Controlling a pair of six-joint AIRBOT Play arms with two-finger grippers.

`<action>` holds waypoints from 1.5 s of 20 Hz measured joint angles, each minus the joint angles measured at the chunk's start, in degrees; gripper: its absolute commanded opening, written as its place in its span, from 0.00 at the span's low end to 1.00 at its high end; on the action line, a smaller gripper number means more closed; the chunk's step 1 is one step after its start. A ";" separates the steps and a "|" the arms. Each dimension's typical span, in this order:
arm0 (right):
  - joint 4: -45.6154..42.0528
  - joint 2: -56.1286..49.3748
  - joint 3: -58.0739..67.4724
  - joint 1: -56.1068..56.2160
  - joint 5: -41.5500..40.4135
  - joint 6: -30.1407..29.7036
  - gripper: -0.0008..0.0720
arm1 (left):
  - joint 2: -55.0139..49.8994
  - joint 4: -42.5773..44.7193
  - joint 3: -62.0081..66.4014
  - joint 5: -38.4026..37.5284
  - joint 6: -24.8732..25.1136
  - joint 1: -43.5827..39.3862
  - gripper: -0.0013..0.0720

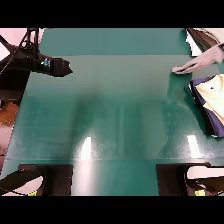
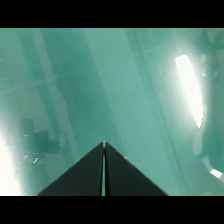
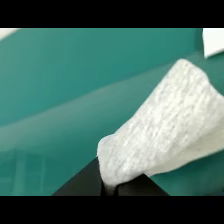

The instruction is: Fold the shirts.

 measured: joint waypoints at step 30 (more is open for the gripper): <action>-24.44 32.72 -34.12 -31.82 18.10 0.09 0.69 | 0.00 -0.13 0.00 -0.46 5.68 -0.11 0.04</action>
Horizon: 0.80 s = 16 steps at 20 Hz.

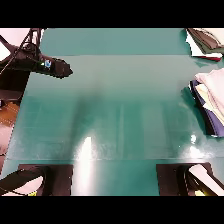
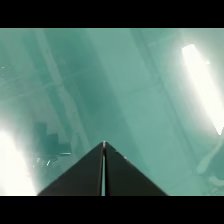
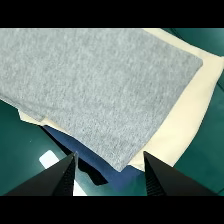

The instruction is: Fold the shirts.

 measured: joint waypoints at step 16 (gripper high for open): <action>20.44 4.39 -2.21 40.15 -2.43 -0.04 0.03 | 0.00 -0.59 0.00 -0.79 0.35 0.00 0.04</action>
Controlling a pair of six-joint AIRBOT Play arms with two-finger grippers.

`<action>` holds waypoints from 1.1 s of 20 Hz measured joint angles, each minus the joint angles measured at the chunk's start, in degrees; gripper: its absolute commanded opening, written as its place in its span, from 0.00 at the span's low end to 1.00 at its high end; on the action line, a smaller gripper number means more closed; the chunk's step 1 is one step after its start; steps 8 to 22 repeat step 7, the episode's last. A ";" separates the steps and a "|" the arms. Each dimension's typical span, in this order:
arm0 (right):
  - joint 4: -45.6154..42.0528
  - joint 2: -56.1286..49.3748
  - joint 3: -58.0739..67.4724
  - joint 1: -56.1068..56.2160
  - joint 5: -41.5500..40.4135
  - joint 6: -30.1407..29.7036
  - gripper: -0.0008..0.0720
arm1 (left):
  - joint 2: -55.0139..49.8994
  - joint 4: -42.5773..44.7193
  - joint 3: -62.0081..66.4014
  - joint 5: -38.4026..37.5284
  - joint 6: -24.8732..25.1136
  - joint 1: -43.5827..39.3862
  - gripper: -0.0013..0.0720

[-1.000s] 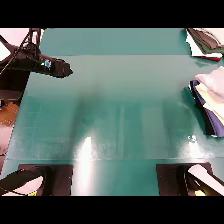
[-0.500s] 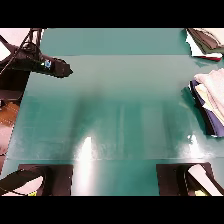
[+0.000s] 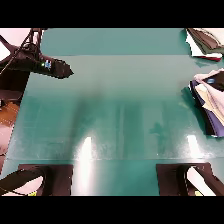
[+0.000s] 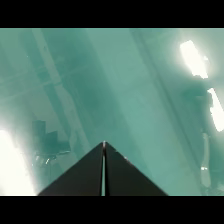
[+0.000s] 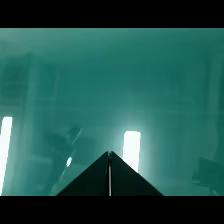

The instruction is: Fold the shirts.

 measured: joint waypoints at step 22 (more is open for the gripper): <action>0.46 0.04 0.00 9.92 -1.79 -0.04 0.03 | 0.00 -0.07 0.00 -0.11 -0.11 0.00 0.04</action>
